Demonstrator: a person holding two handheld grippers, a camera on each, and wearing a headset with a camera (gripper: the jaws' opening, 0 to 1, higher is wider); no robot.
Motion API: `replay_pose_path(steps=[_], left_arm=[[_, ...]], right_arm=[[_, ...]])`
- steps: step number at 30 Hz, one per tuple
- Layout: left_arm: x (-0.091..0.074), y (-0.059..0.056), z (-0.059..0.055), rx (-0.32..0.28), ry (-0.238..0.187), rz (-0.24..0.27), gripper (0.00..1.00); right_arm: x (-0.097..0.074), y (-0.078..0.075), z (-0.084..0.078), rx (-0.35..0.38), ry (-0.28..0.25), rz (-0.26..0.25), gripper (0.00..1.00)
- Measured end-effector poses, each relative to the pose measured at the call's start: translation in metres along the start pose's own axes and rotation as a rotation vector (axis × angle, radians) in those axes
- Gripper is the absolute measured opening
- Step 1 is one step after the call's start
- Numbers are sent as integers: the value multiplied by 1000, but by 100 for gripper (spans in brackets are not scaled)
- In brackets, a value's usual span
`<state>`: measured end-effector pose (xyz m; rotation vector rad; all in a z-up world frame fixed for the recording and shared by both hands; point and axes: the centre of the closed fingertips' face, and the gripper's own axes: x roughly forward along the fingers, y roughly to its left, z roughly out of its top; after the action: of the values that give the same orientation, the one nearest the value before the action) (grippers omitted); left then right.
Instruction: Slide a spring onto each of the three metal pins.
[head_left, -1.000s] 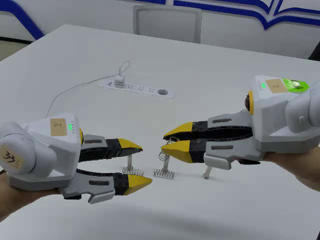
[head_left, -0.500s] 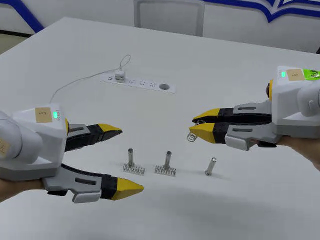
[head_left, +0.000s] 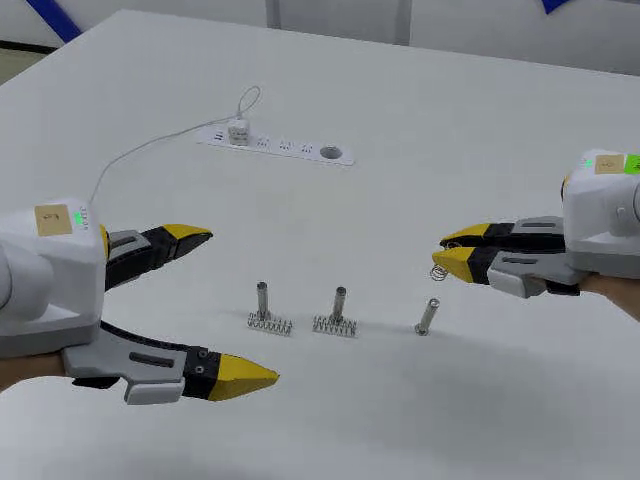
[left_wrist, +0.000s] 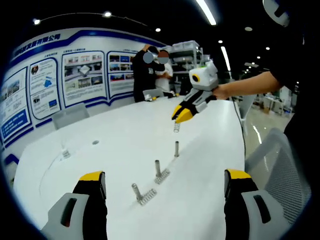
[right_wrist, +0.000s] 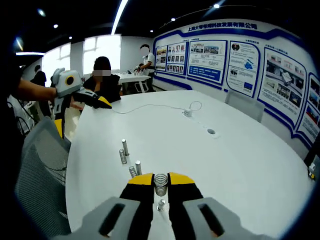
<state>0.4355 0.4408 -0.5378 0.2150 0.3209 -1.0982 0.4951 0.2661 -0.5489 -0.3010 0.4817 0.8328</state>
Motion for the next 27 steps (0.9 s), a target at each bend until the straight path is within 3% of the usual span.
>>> replay_pose_path(steps=[8,16,19,27], left_arm=[[2,1,-10,-19,28,-3,100],[-1,1,-2,-67,-18,6,100],[-2,2,-3,-69,-16,12,100],[-4,2,-8,-83,-3,16,100]], right_arm=[[9,-3,-21,53,36,-2,10],[17,-5,-38,67,68,-5,10],[19,-3,-37,87,49,2,10],[28,0,-50,89,74,-1,10]])
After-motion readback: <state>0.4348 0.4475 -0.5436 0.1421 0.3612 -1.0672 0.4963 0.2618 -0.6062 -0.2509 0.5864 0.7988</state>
